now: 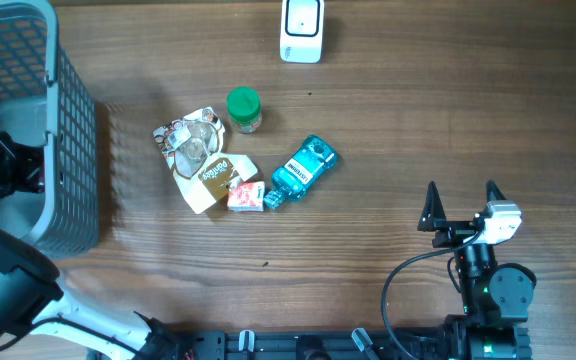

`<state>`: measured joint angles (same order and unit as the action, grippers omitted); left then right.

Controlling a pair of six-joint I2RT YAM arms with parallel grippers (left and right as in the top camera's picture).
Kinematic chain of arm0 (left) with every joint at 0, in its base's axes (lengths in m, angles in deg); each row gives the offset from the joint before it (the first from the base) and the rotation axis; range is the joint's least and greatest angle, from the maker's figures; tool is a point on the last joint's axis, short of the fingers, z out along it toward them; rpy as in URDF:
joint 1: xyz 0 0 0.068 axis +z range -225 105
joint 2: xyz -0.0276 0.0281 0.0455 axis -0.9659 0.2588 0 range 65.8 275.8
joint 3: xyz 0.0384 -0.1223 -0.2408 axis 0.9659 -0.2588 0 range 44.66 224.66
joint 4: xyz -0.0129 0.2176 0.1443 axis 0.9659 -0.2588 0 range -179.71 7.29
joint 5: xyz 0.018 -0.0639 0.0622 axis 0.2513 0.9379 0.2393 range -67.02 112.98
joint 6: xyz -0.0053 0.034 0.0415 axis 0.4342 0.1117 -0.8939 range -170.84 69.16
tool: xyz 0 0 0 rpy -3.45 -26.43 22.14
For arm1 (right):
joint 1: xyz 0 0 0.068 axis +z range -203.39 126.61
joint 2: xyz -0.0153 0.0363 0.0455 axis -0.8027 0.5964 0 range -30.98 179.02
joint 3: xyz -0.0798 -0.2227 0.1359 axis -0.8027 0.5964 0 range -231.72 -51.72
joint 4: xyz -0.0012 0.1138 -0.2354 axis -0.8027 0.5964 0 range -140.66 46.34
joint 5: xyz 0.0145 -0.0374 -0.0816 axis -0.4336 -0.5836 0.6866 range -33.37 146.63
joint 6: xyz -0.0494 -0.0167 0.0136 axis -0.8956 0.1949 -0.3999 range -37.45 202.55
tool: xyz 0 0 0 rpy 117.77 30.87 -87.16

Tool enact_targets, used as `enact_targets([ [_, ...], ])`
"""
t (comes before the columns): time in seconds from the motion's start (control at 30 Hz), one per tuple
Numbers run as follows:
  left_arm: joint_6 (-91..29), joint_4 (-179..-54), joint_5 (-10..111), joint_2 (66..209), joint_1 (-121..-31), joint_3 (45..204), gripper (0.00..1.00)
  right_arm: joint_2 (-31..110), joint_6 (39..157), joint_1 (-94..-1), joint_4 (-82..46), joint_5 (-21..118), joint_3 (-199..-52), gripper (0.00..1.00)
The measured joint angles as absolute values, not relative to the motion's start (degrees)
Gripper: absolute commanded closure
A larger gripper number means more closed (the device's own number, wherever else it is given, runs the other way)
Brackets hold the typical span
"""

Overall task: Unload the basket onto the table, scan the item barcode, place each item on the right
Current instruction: 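Grasp the black-and-orange snack packet with the left gripper, then carry the snack packet out and drop it beside the Listerine bottle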

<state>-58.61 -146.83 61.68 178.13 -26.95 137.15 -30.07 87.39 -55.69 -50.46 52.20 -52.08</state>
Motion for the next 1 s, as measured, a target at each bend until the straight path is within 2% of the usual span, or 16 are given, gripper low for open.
enact_targets([
  [0.43,-51.5,-147.3,63.5,160.8,-27.0,149.5,0.96,-30.1,87.4,-55.7,-50.5,52.2,-52.1,0.00],
  [0.57,-50.9,-148.0,64.9,153.9,-29.9,150.1,0.96,-30.1,87.4,-55.7,-50.5,52.2,-52.1,0.00],
  [0.8,-50.6,-150.0,64.8,151.4,-51.4,150.1,0.96,-30.0,87.4,-55.7,-50.5,52.2,-52.1,0.00],
  [1.0,-50.6,-149.3,56.5,155.8,-76.8,150.1,0.96,-30.0,87.4,-55.7,-50.5,52.2,-52.1,0.00],
])
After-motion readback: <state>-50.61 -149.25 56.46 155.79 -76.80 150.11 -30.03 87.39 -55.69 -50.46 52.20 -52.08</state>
